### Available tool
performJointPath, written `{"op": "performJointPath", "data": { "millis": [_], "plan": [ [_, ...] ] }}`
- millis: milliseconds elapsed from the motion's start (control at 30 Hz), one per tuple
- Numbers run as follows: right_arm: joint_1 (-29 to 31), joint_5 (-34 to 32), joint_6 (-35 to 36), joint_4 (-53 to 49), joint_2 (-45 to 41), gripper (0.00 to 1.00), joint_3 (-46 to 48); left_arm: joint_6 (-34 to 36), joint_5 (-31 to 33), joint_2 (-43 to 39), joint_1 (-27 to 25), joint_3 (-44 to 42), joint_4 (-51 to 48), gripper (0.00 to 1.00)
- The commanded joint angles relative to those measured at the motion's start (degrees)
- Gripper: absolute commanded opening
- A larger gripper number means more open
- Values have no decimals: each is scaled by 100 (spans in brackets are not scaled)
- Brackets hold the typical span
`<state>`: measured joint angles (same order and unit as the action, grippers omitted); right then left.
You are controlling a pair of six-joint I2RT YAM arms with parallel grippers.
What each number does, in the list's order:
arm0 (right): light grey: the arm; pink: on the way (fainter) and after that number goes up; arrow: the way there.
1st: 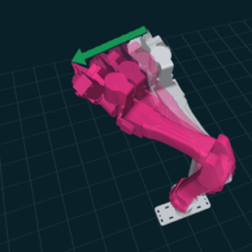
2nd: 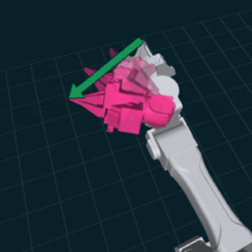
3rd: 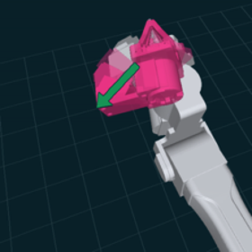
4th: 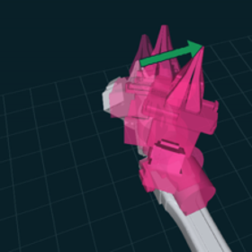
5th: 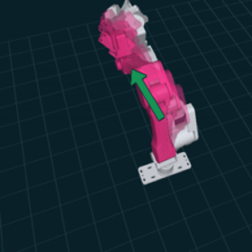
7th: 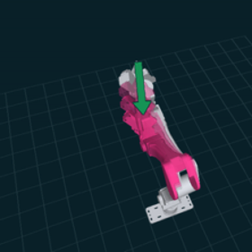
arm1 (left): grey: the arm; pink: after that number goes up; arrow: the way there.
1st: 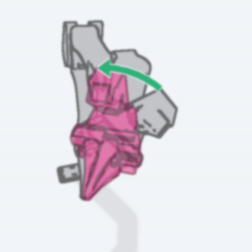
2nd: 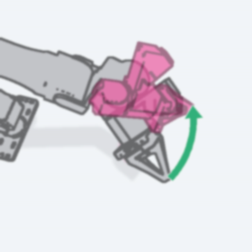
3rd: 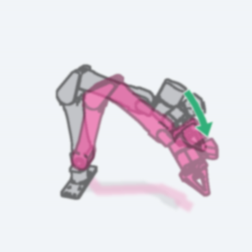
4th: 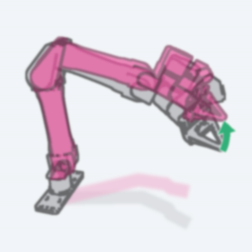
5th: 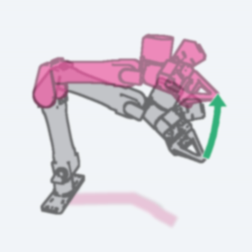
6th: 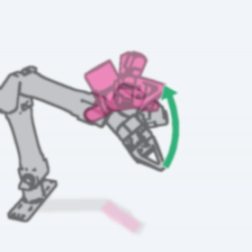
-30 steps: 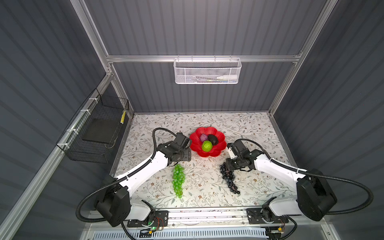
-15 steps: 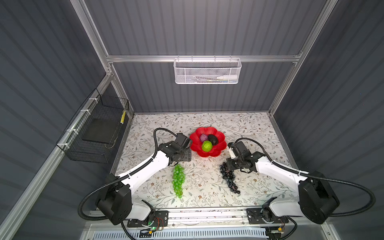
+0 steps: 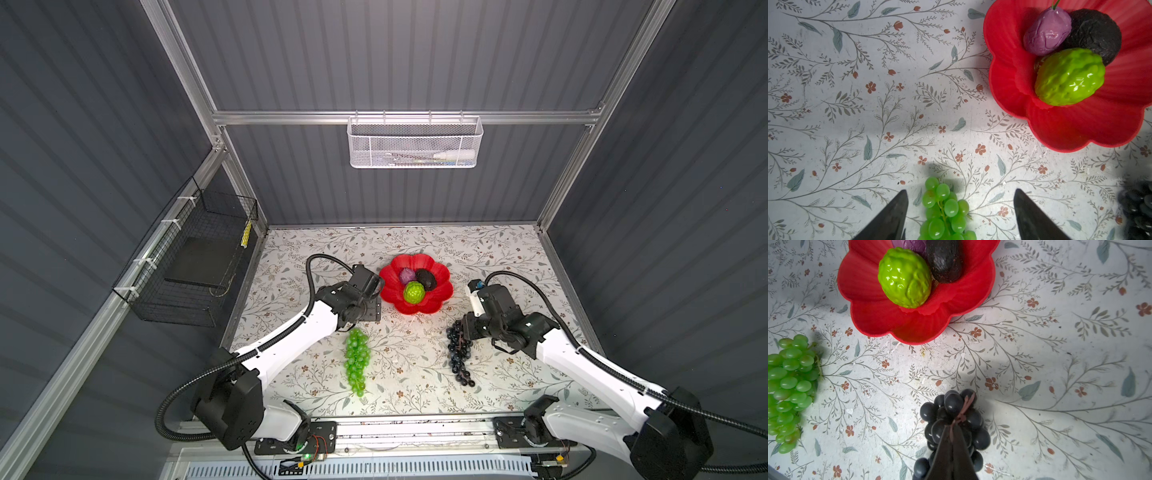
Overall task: Place and organize the fake fruits in the fruit bowl
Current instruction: 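Grasp the black grape bunch with the right gripper and lift it toward the bowl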
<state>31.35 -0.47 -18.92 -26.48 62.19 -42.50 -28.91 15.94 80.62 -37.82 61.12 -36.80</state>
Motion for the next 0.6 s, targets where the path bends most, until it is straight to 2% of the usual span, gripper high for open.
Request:
{"op": "performJointPath", "data": {
  "millis": [0,300,567],
  "plan": [
    [37,-129,20,-276,-250,0,-337,104,117,-34,-4,203,-152,80],
    [180,-147,155,-847,-454,0,-1408,82,203,-90,-1,201,-178,80],
    [198,-21,486,-1046,133,0,-2843,54,200,-77,-5,226,-179,80]
  ]
}}
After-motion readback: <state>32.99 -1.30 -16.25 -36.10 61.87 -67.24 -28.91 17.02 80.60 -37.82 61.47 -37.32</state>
